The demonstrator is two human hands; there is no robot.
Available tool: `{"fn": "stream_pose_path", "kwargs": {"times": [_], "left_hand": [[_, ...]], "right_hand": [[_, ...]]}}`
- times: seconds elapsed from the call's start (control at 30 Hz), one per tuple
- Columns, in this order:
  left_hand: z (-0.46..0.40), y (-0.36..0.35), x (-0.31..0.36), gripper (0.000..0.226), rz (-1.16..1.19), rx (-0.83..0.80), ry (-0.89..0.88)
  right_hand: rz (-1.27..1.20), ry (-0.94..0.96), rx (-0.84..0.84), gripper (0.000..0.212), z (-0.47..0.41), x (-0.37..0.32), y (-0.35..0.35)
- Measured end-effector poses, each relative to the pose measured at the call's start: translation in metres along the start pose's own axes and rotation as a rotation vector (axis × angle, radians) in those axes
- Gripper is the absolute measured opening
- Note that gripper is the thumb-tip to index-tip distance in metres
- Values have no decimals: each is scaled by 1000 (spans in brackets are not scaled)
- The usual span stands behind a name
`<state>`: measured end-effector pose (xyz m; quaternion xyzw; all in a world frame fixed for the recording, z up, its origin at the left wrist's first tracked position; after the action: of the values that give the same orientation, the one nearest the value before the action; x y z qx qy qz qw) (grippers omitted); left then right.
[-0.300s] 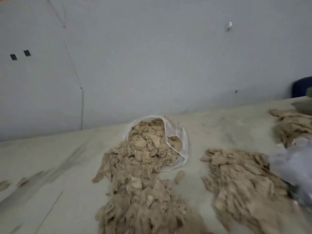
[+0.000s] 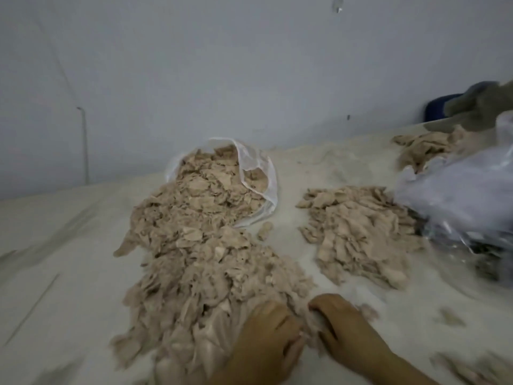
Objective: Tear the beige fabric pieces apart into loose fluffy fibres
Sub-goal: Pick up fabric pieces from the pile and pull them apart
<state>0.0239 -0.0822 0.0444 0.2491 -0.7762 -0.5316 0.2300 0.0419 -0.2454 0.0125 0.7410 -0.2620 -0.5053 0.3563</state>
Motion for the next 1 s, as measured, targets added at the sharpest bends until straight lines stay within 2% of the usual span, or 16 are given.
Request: {"fn": "stream_pose_path", "kwargs": {"times": [0.03, 0.1, 0.13, 0.23, 0.33, 0.5, 0.6, 0.67, 0.73, 0.87, 0.93, 1.0], "left_hand": [[-11, 1, -6, 30, -99, 47, -30], [-27, -2, -19, 49, -256, 6, 8], [-28, -5, -24, 49, -265, -61, 38], [-17, -13, -38, 29, -139, -19, 66], [-5, -21, -55, 33, -76, -38, 99], [-1, -22, -55, 29, -30, 72, 134], [-2, -22, -57, 30, -9, 40, 162], [-1, -21, -58, 30, 17, 78, 168], [0, -21, -60, 34, 40, 114, 181], [3, -23, -66, 47, 49, 72, 218], [4, -27, -70, 52, 27, 17, 254], [5, -29, -74, 58, 12, -23, 286]], "right_hand": [[27, -17, 23, 20, -2, 1, 4], [83, -44, 54, 27, 6, 4, 0], [110, -97, 82, 29, 9, 6, 3], [106, -192, 174, 27, 17, 10, 16], [121, -278, 161, 27, 37, 10, 22], [271, -408, 123, 39, 87, 18, 28], [287, -449, 152, 34, 92, 12, 33], [213, -391, 242, 19, 83, 1, 36], [39, -388, 236, 12, 64, -13, 34], [-265, -457, 134, 38, 11, -37, 10], [-286, -424, 73, 32, -5, -45, -7], [-315, -365, 96, 26, -10, -45, -17]]}}
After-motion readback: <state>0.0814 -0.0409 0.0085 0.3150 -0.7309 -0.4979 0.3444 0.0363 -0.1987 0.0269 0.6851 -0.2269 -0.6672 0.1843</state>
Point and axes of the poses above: each hand's wrist, its own z-axis away from the middle knuckle, its own y-axis out of the back of the hand, x = y × z, the point moved 4 cm from there along -z, towards the middle knuckle, and after that the axes turned 4 degrees about -z, right-handed, at the moved point
